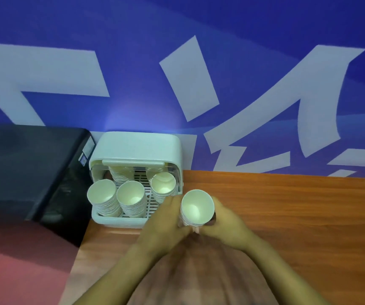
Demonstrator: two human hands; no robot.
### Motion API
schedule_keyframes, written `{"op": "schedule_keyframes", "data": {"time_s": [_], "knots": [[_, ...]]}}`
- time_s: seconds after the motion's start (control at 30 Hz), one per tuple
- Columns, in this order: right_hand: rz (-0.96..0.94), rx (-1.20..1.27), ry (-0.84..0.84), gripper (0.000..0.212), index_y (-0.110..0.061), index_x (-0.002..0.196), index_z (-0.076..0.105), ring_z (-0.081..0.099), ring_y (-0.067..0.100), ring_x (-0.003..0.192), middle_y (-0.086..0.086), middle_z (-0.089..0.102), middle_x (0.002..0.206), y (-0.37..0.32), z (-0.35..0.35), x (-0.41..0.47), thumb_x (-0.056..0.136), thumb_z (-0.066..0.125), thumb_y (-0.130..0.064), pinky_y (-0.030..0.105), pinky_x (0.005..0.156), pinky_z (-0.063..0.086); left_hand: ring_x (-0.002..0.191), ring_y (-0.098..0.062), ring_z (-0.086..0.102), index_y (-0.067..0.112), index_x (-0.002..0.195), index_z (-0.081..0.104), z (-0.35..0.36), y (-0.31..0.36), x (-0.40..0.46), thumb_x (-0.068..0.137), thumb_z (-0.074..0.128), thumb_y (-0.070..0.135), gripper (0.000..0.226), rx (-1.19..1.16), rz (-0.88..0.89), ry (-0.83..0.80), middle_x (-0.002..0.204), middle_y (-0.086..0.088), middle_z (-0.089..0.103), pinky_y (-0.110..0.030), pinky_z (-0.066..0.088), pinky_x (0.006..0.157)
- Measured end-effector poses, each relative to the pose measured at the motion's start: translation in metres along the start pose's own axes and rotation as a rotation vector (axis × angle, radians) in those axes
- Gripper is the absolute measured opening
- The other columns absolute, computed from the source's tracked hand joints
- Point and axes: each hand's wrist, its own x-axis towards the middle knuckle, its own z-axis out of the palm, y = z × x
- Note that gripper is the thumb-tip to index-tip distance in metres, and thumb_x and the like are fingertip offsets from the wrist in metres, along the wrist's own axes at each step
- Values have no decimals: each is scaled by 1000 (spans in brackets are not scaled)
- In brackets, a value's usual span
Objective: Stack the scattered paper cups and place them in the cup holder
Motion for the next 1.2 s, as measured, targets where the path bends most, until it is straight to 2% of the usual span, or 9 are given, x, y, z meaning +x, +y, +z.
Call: {"op": "schedule_keyframes", "data": {"time_s": [0.1, 0.27, 0.43, 0.6, 0.7, 0.8, 0.93, 1.03, 1.2], "knots": [[-43, 2, -22, 83, -34, 138, 36, 53, 4, 115, -17, 55, 128, -18, 22, 22, 69, 82, -29, 26, 95, 48, 107, -9, 52, 31, 125, 47, -25, -16, -2, 71, 73, 32, 59, 38, -4, 86, 117, 10, 51, -33, 48, 90], [-75, 43, -12, 74, -37, 126, 36, 55, 6, 111, -6, 54, 127, -32, 50, 43, 72, 81, -13, 9, 84, 44, 112, -14, 52, 36, 138, 31, -42, -33, -5, 68, 66, 38, 79, 50, -61, 110, 123, 7, 50, -38, 49, 90], [-47, 59, 48, 72, -42, 121, 37, 59, 11, 103, -3, 57, 122, -31, 60, 57, 68, 78, -16, 19, 81, 50, 111, -16, 55, 36, 136, 29, -45, -40, 2, 70, 70, 36, 77, 74, -105, 139, 124, 9, 52, -40, 51, 86], [-6, 95, 59, 67, -47, 114, 42, 61, 8, 103, -10, 61, 116, -25, 67, 63, 61, 76, -27, 23, 84, 52, 110, -18, 55, 36, 134, 29, -49, -41, 7, 70, 68, 39, 75, 84, -142, 114, 122, 8, 54, -42, 51, 85], [-7, 77, 95, 70, -39, 120, 42, 61, 6, 97, -8, 62, 114, -28, 68, 65, 60, 76, -24, 19, 82, 50, 109, -18, 55, 35, 131, 32, -51, -42, 12, 70, 68, 43, 72, 73, -149, 102, 120, 8, 55, -42, 51, 84], [5, 63, 105, 70, -25, 129, 44, 60, 6, 89, -6, 62, 109, -30, 68, 67, 70, 77, -9, 16, 75, 48, 106, -19, 56, 33, 129, 34, -53, -41, 15, 71, 68, 41, 68, 88, -173, 88, 117, 8, 56, -41, 51, 83], [11, 35, 91, 63, -34, 121, 44, 60, 9, 98, -12, 61, 108, -27, 76, 67, 72, 75, -9, 14, 76, 46, 103, -22, 55, 30, 131, 32, -52, -44, 14, 74, 66, 36, 66, 210, -200, 51, 114, 4, 57, -43, 51, 79], [18, 46, 60, 65, -35, 120, 43, 59, 9, 103, -9, 61, 114, -25, 86, 68, 72, 78, -9, 17, 82, 47, 103, -24, 50, 25, 130, 36, -52, -45, 13, 77, 64, 34, 61, 329, -222, 42, 116, 1, 50, -41, 49, 79], [38, 63, 26, 67, -32, 126, 44, 63, 12, 92, 0, 59, 118, -28, 85, 63, 73, 75, -4, 11, 69, 46, 113, -23, 41, 26, 145, 26, -54, -55, 4, 75, 68, 47, 84, 436, -156, 64, 130, 0, 38, -37, 46, 87]]}}
